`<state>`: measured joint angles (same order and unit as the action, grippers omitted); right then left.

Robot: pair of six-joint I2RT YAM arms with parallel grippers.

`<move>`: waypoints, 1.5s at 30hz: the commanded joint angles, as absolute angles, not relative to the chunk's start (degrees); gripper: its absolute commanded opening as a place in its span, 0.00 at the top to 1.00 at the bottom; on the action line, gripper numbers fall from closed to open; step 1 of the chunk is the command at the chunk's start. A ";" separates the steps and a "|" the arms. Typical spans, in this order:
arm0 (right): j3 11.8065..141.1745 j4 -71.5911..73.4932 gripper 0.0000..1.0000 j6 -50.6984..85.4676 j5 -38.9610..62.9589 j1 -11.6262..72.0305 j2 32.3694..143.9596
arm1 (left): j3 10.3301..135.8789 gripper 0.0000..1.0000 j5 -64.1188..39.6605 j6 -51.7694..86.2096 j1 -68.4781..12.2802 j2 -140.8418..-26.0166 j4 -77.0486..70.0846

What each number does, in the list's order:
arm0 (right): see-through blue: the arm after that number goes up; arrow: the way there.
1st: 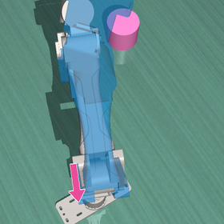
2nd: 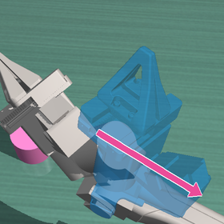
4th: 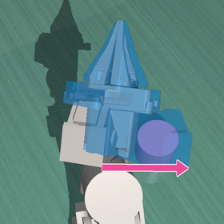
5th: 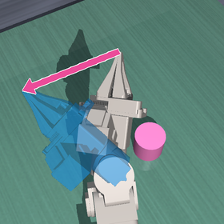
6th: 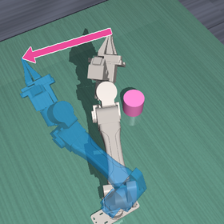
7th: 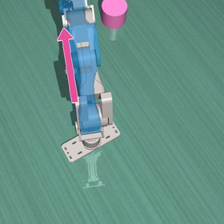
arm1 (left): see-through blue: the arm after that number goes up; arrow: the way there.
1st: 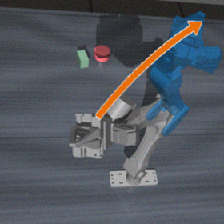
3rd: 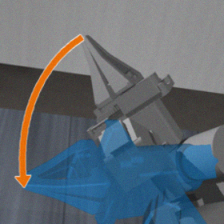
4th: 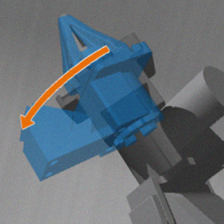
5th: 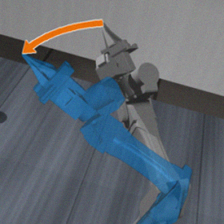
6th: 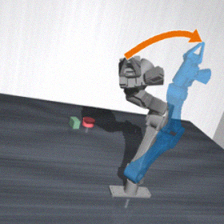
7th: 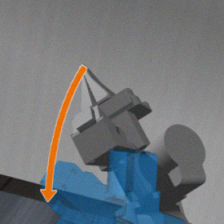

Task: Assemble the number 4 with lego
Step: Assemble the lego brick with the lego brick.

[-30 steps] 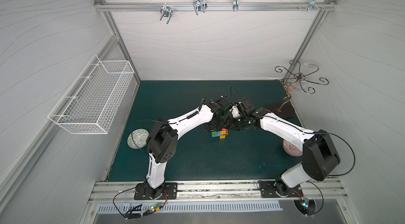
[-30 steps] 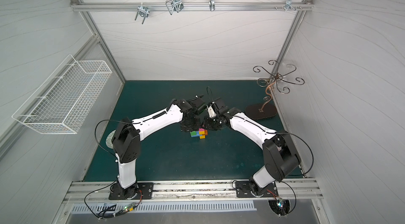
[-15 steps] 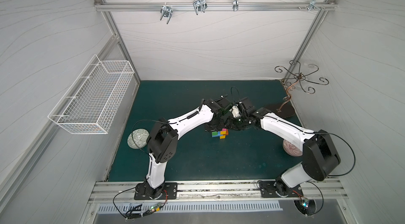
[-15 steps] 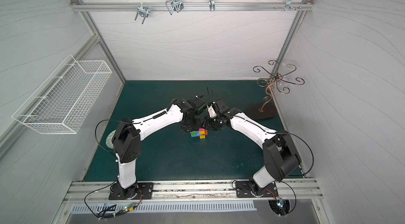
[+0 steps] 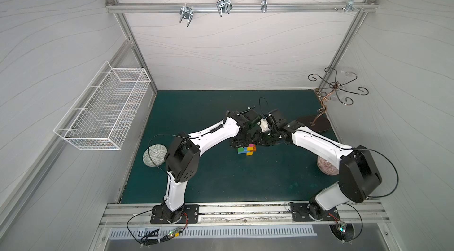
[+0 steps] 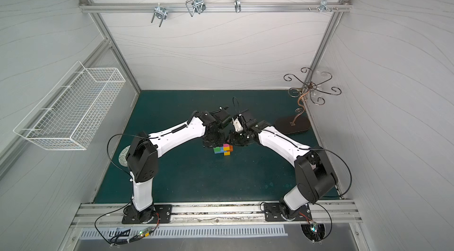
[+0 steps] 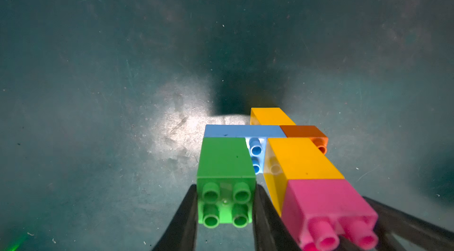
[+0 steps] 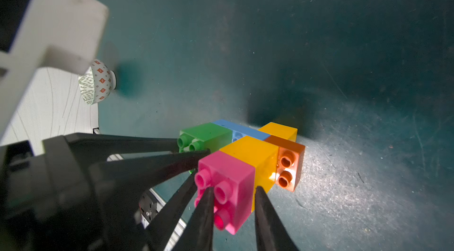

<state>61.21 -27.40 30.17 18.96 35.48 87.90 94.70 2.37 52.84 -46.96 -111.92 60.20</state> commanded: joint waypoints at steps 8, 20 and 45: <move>57.66 -36.76 0.71 28.91 14.02 34.85 90.02 | 94.99 0.94 2.20 53.70 -47.49 -115.90 57.74; 57.81 -36.65 0.70 28.74 14.33 34.83 90.06 | 96.94 0.78 3.05 52.92 -47.45 -115.68 59.28; 58.01 -36.56 0.69 28.70 14.59 34.87 90.18 | 97.47 0.46 4.32 52.73 -47.50 -114.00 60.82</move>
<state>61.17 -27.90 29.98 19.51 35.05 87.88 96.07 3.09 52.31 -47.13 -113.99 61.47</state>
